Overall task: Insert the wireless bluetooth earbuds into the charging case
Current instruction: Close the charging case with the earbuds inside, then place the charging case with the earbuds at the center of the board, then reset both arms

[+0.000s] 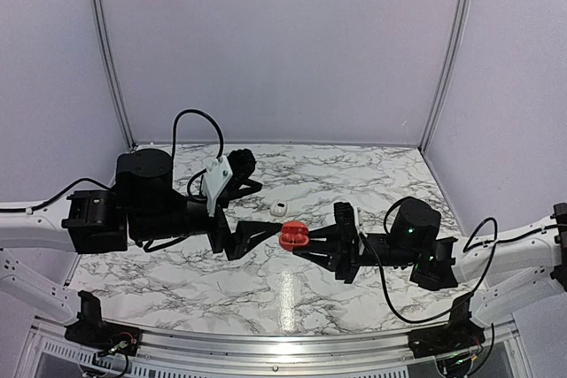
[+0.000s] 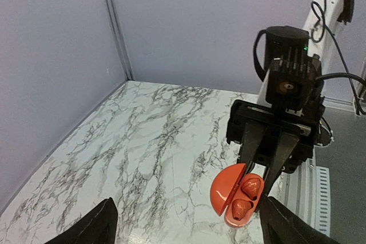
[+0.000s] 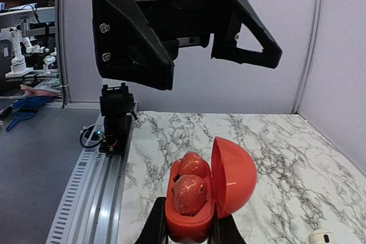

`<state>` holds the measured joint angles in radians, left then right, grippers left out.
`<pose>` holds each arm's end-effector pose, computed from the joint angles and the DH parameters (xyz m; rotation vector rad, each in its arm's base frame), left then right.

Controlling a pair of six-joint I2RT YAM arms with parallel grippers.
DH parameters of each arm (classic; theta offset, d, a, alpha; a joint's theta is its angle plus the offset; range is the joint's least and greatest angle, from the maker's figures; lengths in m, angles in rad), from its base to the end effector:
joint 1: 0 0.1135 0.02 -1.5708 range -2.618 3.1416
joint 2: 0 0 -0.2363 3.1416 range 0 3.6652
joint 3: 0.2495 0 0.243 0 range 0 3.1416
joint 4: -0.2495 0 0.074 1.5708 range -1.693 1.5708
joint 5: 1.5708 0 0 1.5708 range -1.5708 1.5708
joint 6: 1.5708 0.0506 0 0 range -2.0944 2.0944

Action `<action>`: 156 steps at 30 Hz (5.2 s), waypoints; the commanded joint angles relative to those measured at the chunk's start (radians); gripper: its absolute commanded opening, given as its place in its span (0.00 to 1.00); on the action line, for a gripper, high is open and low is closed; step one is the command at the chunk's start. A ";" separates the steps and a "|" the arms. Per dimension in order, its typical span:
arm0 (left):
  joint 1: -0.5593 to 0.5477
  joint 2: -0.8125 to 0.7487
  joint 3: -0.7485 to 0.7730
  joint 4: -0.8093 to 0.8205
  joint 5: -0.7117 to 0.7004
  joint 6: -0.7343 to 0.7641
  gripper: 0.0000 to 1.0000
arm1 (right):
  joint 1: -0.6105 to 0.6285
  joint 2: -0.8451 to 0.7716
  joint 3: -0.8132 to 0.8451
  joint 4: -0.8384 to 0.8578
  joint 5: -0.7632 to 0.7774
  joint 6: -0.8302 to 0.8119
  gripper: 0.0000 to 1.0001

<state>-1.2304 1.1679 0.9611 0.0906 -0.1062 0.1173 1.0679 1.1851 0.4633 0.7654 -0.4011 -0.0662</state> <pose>0.1031 -0.2750 0.3268 1.0216 1.4112 -0.7397 0.1118 0.2443 0.2271 -1.1466 1.1677 1.0884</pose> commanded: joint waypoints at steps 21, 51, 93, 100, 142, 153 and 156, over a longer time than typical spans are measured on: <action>-0.015 0.119 0.067 -0.136 0.315 0.081 0.84 | -0.050 0.014 0.079 -0.100 -0.217 0.141 0.00; -0.232 0.223 0.116 -0.273 0.012 0.358 0.54 | -0.139 0.040 0.074 0.028 -0.271 0.372 0.00; 0.098 0.036 -0.148 0.084 -0.345 -0.088 0.99 | -0.497 0.734 0.505 -0.404 -0.123 0.370 0.00; 0.098 -0.006 -0.175 0.094 -0.365 -0.099 0.99 | -0.520 0.825 0.589 -0.443 -0.155 0.375 0.00; 0.481 -0.003 -0.091 -0.155 -0.025 -0.493 0.99 | -0.638 0.172 0.370 -0.645 0.204 0.278 0.99; 0.614 0.082 -0.230 -0.103 0.078 -0.599 0.99 | -0.638 -0.106 0.078 -0.538 0.209 0.317 0.99; 0.615 0.093 -0.279 -0.057 0.076 -0.620 0.99 | -0.638 -0.127 0.008 -0.491 0.189 0.323 0.99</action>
<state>-0.6205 1.2419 0.7414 -0.0208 -0.0616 -0.4549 0.4335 1.0851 0.5289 0.1959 -0.1928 0.2367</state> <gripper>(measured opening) 0.989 0.986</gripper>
